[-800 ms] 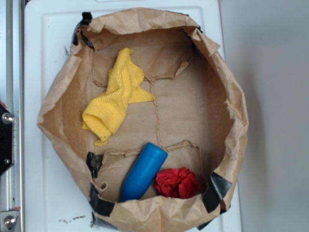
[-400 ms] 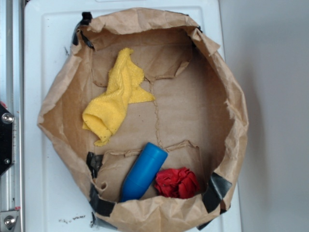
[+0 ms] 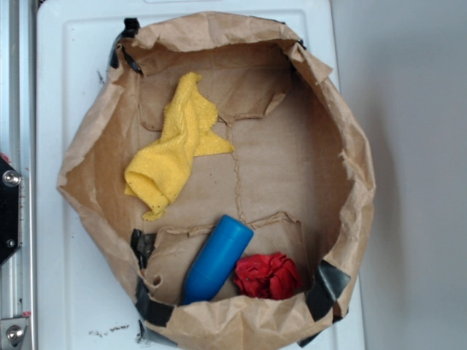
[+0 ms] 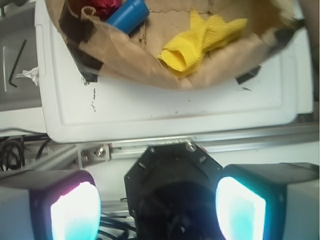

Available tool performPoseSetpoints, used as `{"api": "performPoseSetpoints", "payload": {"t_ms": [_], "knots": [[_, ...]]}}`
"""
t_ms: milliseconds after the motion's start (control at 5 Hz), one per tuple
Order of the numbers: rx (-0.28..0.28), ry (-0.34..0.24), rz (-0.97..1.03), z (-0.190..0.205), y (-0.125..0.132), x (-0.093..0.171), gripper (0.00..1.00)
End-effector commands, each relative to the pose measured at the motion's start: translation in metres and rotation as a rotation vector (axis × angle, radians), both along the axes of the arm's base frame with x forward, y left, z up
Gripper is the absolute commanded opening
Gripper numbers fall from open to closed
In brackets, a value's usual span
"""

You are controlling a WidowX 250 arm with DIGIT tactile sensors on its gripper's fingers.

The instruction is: Grab the yellow cloth.

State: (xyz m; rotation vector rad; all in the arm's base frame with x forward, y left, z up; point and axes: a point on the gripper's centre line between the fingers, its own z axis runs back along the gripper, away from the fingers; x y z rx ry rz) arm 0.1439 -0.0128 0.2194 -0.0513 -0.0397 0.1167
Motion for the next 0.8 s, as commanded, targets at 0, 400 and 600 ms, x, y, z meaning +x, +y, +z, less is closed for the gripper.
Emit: {"api": "performPoseSetpoints", "payload": {"t_ms": [0, 400, 600], "knots": [[-0.058, -0.091, -0.087, -0.005, 0.040, 0.057, 1.00], [0.028, -0.202, -0.381, -0.034, 0.056, 0.087, 1.00], [0.001, -0.164, -0.442, -0.059, 0.041, 0.091, 1.00]]}}
